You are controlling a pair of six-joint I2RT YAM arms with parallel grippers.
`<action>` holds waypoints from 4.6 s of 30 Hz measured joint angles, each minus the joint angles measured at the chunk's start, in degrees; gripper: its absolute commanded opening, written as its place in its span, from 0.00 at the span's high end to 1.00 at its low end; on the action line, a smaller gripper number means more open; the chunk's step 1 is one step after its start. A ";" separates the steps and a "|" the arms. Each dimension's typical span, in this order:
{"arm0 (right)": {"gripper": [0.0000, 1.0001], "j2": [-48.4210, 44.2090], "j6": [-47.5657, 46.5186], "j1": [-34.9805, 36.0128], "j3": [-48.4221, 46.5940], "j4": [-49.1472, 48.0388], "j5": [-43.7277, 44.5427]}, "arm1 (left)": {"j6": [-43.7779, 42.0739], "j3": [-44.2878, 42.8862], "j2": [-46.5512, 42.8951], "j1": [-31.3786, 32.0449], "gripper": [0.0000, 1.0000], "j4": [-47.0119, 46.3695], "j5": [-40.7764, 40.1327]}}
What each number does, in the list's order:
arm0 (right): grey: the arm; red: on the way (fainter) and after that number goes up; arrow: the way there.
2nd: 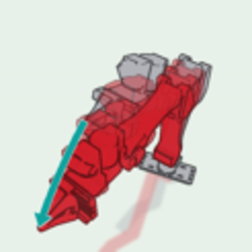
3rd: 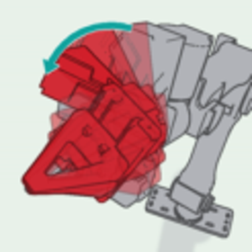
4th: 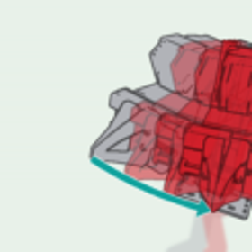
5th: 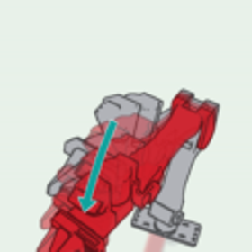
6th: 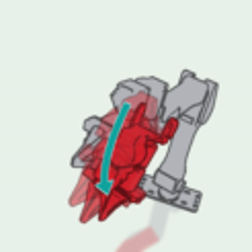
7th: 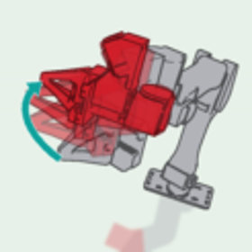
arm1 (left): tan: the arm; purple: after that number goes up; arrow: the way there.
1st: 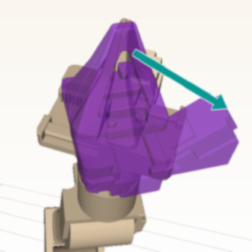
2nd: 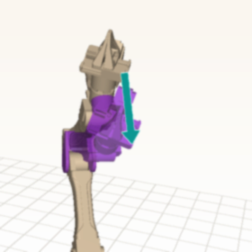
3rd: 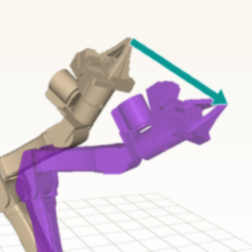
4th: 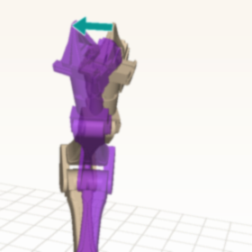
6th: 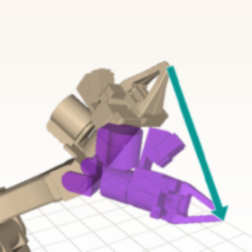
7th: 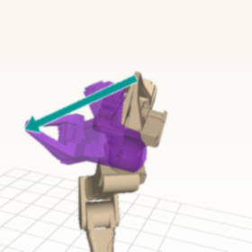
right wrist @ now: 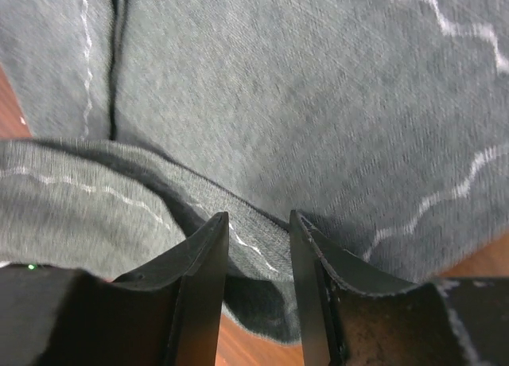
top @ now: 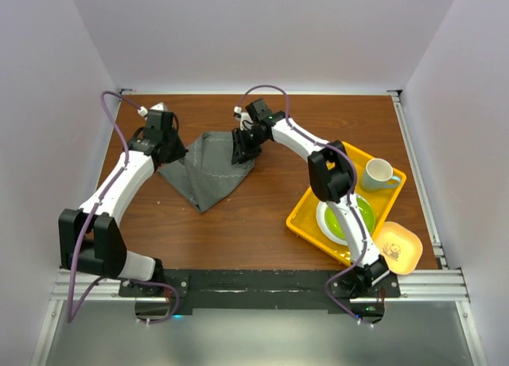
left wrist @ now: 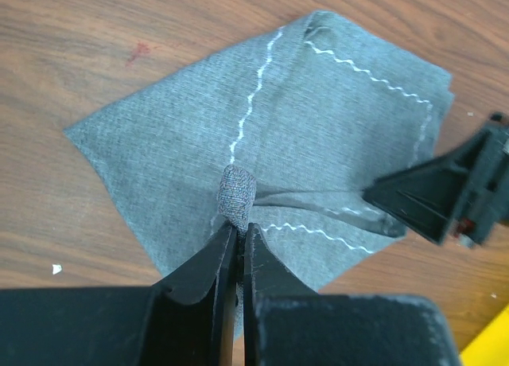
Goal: Fold the napkin, place the utensils inside, and roll it up
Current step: Fold the napkin, then roll the napkin with the utensil
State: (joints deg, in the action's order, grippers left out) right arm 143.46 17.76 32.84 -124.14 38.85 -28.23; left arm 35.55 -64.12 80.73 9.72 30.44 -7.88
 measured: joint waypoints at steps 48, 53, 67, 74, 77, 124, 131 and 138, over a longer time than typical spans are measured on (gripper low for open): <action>0.64 -6.67 0.57 -2.54 7.74 3.13 -2.95 | -14.97 1.27 13.31 -5.92 0.49 -3.89 -5.57; 0.58 -6.64 1.92 -2.54 0.61 4.57 -3.06 | -12.31 0.72 7.61 -6.01 0.66 -1.64 -3.30; 0.65 -6.60 6.08 -1.70 3.91 0.33 -4.79 | -7.17 2.34 15.80 -7.39 0.86 -5.33 8.33; 0.67 -6.60 4.70 -1.05 11.85 0.24 -3.96 | -10.23 6.05 15.93 -8.63 0.86 -5.16 5.62; 0.67 -6.60 3.69 -1.05 11.87 0.68 -3.15 | -11.32 6.16 15.93 -8.61 0.85 -5.44 5.38; 0.58 -17.05 5.60 0.63 15.54 -1.25 -1.31 | -3.80 -7.39 27.89 -10.84 0.94 -22.51 23.15; 0.58 -26.36 5.66 -2.60 22.91 -3.15 -0.66 | -0.04 -7.39 34.32 -10.84 0.95 -29.46 27.78; 0.58 -26.82 5.66 -2.32 27.54 -2.91 0.31 | 1.29 -7.82 37.09 -10.84 0.92 -34.01 29.38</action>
State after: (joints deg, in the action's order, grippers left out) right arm 116.64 23.42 30.52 -96.60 35.94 -27.92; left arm 36.84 -71.94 117.82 -1.13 -3.57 21.50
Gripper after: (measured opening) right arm 0.418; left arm 0.052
